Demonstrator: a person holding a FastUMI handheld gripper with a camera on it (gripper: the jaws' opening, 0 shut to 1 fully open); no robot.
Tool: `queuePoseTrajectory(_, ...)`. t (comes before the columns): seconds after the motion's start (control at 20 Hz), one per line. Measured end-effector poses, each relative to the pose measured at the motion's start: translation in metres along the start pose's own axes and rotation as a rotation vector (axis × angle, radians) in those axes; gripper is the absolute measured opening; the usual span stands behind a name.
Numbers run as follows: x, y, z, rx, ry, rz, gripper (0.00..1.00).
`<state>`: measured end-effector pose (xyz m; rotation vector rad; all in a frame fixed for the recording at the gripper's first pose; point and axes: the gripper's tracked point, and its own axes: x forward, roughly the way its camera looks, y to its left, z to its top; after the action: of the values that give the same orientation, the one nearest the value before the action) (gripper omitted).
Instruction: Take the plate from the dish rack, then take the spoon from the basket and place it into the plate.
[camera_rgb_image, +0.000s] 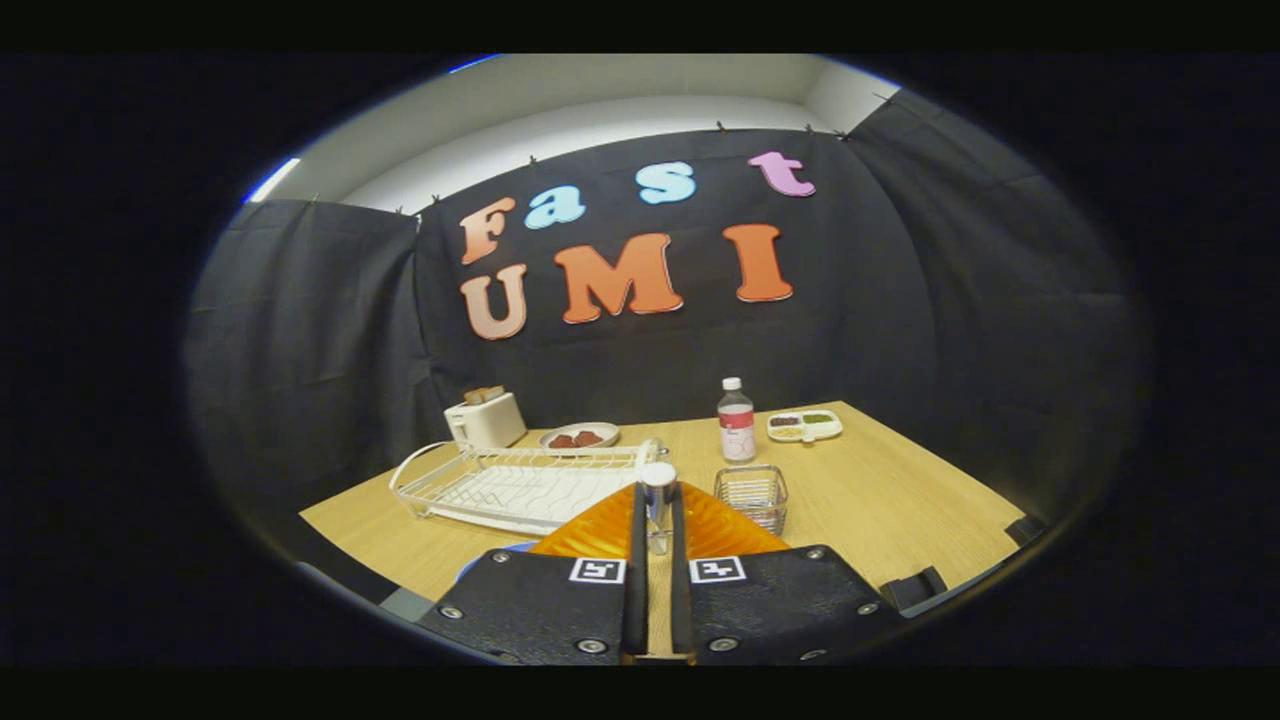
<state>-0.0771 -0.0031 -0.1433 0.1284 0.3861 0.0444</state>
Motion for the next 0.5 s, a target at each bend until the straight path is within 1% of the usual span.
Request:
queuePoseTrajectory(0.3,0.008,0.048,-0.027,-0.019,0.038,0.147,0.09)
queuePoseTrajectory(0.5,0.019,0.078,-0.043,-0.004,0.064,0.233,0.09)
